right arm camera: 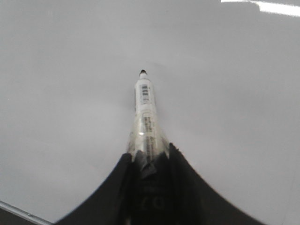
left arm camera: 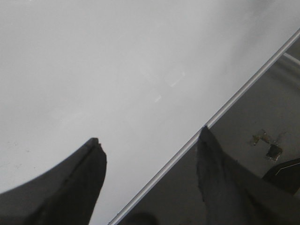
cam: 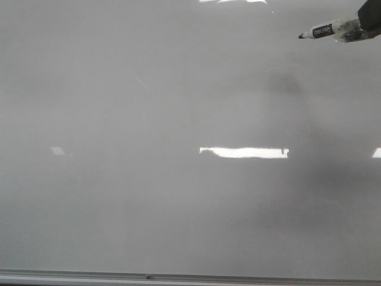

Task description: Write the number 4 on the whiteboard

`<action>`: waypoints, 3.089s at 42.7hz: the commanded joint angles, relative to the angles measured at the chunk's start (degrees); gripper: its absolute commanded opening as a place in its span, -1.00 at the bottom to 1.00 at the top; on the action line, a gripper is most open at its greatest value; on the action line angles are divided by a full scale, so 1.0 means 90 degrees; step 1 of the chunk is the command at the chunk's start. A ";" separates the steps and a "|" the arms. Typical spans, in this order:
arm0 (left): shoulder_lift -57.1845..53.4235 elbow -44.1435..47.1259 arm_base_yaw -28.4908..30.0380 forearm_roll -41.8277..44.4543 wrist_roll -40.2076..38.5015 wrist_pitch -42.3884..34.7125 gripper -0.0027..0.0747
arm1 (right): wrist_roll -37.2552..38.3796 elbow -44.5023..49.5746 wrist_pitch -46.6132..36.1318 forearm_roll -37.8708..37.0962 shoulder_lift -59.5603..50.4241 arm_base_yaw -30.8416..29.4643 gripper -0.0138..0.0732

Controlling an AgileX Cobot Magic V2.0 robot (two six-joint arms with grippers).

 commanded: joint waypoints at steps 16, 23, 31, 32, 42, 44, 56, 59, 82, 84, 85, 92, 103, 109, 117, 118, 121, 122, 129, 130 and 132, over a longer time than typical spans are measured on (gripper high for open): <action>-0.0063 -0.0169 0.0006 -0.0060 -0.0059 -0.0459 0.12 | 0.0012 -0.0464 -0.0881 -0.0063 0.0469 -0.0038 -0.82; -0.0063 -0.0169 0.0006 -0.0068 -0.0059 -0.0474 0.12 | 0.0012 -0.0662 -0.0881 -0.0063 0.0721 -0.0038 -0.82; -0.0063 -0.0169 0.0006 -0.0068 -0.0059 -0.0474 0.12 | 0.0012 -0.0711 -0.0797 -0.0070 0.1024 -0.0038 -0.82; -0.0063 -0.0169 0.0006 -0.0068 -0.0059 -0.0474 0.12 | 0.0012 -0.0711 -0.0718 -0.0070 0.1074 -0.0038 -0.82; -0.0063 -0.0169 0.0006 -0.0068 -0.0059 -0.0489 0.12 | -0.0273 -0.0711 -0.0131 -0.0070 0.1532 0.0446 -0.82; -0.0063 -0.0169 0.0006 -0.0068 -0.0059 -0.0489 0.12 | -0.0280 -0.0711 -0.0125 -0.0070 0.1569 0.0502 -0.82; -0.0063 -0.0169 0.0006 -0.0068 -0.0059 -0.0489 0.12 | -0.0280 -0.0711 0.0226 -0.0198 0.1476 0.0210 -0.82; -0.0063 -0.0169 0.0006 -0.0068 -0.0059 -0.0489 0.12 | -0.0280 -0.0711 0.0456 -0.0245 0.1381 -0.0015 -0.82; -0.0063 -0.0169 0.0006 -0.0068 -0.0059 -0.0616 0.12 | -0.0280 -0.0711 0.0494 -0.0282 0.0486 0.0130 -0.82; -0.0063 -0.0169 0.0006 -0.0068 -0.0059 -0.0642 0.12 | -0.0280 -0.0711 0.0283 -0.0282 0.0529 0.0199 -0.82; -0.0063 -0.0169 0.0006 -0.0068 -0.0059 -0.0655 0.12 | -0.0280 -0.0711 0.0206 -0.0282 0.0562 0.0198 -0.82; -0.0063 -0.0169 0.0006 -0.0068 -0.0059 -0.0658 0.12 | -0.0280 -0.0711 -0.0190 -0.0336 0.0836 0.0157 -0.82; -0.0063 -0.0169 0.0006 -0.0068 -0.0059 -0.0658 0.12 | -0.0280 -0.0711 -0.0210 -0.0544 0.1027 -0.0023 -0.82; -0.0063 -0.0169 0.0006 -0.0068 -0.0059 -0.0658 0.12 | -0.0280 -0.0711 -0.0252 -0.0537 0.1027 -0.0152 -0.82; -0.0063 -0.0169 0.0006 -0.0068 -0.0059 -0.0683 0.12 | -0.0280 -0.0711 -0.0253 -0.0496 0.1027 -0.0145 -0.82; -0.0063 -0.0169 0.0006 -0.0068 -0.0059 -0.0683 0.12 | -0.0280 -0.0711 -0.0253 -0.0496 0.1027 -0.0145 -0.82; -0.0063 -0.0169 0.0006 -0.0068 -0.0059 -0.0720 0.12 | -0.0280 -0.0704 -0.0269 -0.0495 0.1033 -0.0145 -0.82; -0.0063 -0.0169 0.0006 -0.0068 -0.0059 -0.0737 0.12 | -0.0280 -0.0704 -0.0269 -0.0495 0.1038 -0.0145 -0.82; -0.0063 -0.0169 0.0006 -0.0068 -0.0059 -0.0810 0.12 | -0.0280 -0.0704 -0.0206 -0.0491 0.1329 -0.0145 -0.82; -0.0063 -0.0169 0.0006 -0.0068 -0.0059 -0.0810 0.12 | -0.0280 -0.0704 -0.0164 -0.0491 0.1376 -0.0145 -0.82; -0.0063 -0.0169 0.0006 -0.0068 -0.0059 -0.0810 0.12 | -0.0280 -0.0704 0.0097 -0.0489 0.1474 -0.0145 -0.82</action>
